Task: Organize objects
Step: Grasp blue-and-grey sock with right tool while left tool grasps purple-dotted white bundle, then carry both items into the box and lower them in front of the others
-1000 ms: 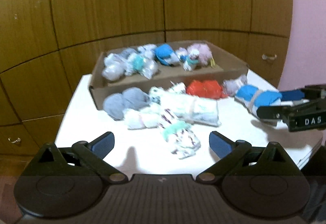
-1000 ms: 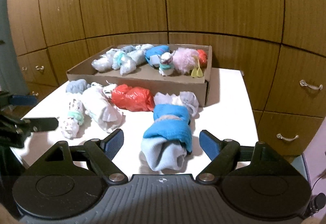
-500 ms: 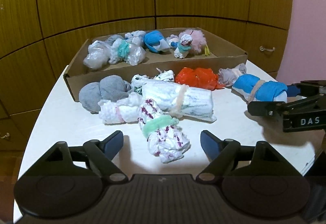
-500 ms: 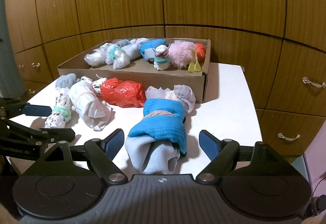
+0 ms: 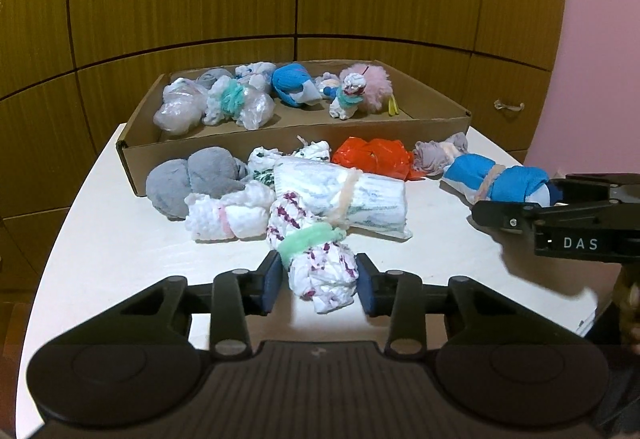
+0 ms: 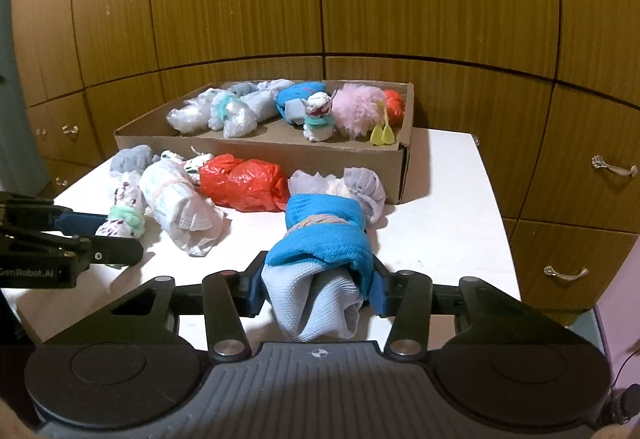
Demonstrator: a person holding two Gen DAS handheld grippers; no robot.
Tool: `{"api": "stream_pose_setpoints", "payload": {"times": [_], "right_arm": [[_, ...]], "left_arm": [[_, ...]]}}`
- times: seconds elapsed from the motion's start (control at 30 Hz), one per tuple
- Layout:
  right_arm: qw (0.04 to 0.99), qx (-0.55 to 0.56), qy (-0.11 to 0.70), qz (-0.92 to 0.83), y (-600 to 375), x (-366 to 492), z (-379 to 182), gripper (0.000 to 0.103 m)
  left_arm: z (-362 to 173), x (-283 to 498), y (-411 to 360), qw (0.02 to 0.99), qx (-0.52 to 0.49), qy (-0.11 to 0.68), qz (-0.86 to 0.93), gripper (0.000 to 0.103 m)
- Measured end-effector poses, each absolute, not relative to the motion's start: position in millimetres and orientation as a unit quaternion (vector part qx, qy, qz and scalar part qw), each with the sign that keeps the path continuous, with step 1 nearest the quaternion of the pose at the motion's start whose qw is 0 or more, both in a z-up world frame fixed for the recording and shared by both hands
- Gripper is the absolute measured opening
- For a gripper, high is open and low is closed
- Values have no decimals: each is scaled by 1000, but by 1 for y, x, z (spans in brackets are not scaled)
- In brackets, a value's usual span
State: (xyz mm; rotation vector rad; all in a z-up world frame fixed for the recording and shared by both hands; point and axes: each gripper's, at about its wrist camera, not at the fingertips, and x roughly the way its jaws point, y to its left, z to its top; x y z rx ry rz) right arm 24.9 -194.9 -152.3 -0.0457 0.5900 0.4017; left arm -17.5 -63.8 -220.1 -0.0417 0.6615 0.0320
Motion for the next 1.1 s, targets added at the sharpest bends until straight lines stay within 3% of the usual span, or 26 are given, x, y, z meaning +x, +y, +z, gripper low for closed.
{"api": "stream_pose_setpoints", "payload": {"times": [0.67, 1.1], "right_arm": [[938, -19, 275, 212, -205, 8, -122, 54], [935, -26, 234, 267, -185, 44, -52, 54]], "left_arm": [[-184, -33, -43, 945, -11, 328, 17, 33], [-120, 24, 6, 949, 26, 315, 12, 33]]}}
